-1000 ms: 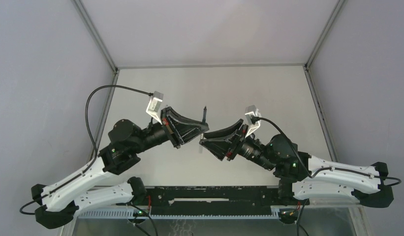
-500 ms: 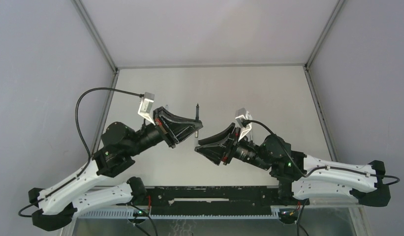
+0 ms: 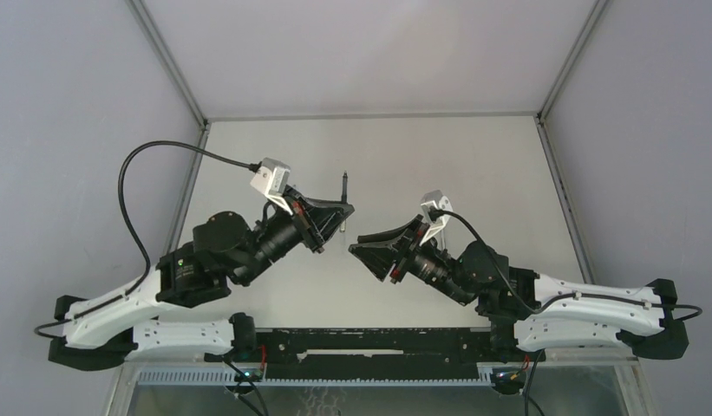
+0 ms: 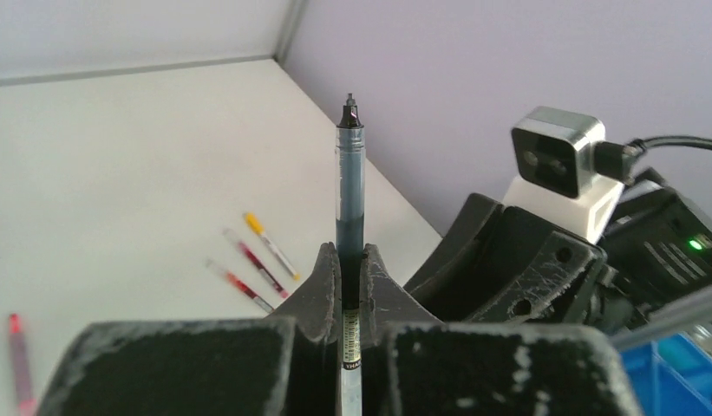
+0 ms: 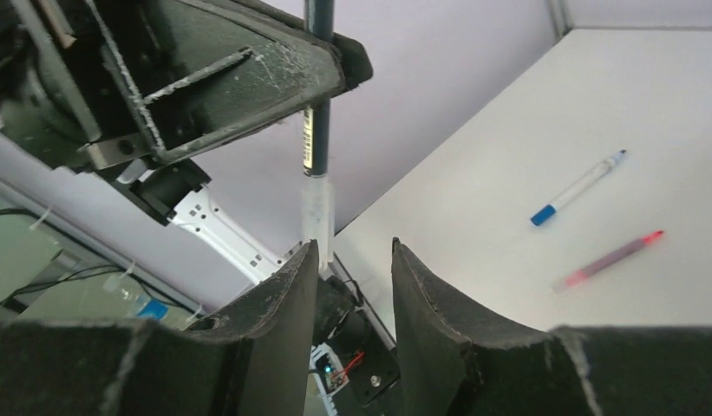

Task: Insert the pens into the pen caps
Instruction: Remove the pen cap from the pen.

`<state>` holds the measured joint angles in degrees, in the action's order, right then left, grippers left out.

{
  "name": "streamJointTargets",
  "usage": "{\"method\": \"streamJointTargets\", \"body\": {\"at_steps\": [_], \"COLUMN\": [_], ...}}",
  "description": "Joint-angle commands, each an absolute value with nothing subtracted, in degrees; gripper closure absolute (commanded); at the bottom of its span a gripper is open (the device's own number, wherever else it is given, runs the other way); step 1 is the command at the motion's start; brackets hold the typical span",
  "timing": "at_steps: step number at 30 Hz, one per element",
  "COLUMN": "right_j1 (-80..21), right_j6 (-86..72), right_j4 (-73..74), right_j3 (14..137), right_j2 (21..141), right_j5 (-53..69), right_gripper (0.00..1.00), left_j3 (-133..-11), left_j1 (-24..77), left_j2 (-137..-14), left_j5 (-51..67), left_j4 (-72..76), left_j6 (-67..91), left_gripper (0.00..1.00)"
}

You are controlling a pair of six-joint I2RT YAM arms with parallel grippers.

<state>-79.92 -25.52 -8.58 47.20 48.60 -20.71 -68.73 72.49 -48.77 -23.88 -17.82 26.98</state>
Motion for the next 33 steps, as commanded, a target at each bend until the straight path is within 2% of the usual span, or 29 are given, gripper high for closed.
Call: {"method": "streamJointTargets", "body": {"at_steps": [1, 11, 33], "right_j1": [-80.4, -80.2, -77.3], "right_j6": [-24.9, -23.1, -24.1], "right_j4": [-8.2, -12.3, -13.0], "right_j3": [49.3, 49.3, 55.4], "right_j2": [48.6, 49.5, 59.3], "right_j5": [-25.6, -20.7, -18.6], "right_gripper": [0.56, 0.6, 0.61], "left_j3": [-73.8, -78.4, -78.3], "left_j1": [76.8, 81.6, 84.5], "left_j2": [-51.7, -55.9, -55.6], "left_j5": [-42.1, -58.6, -61.9], "left_j4": [-22.6, -28.6, -27.8], "left_j6": [22.1, 20.4, 20.5], "left_gripper": [1.0, 1.0, 1.0]}}
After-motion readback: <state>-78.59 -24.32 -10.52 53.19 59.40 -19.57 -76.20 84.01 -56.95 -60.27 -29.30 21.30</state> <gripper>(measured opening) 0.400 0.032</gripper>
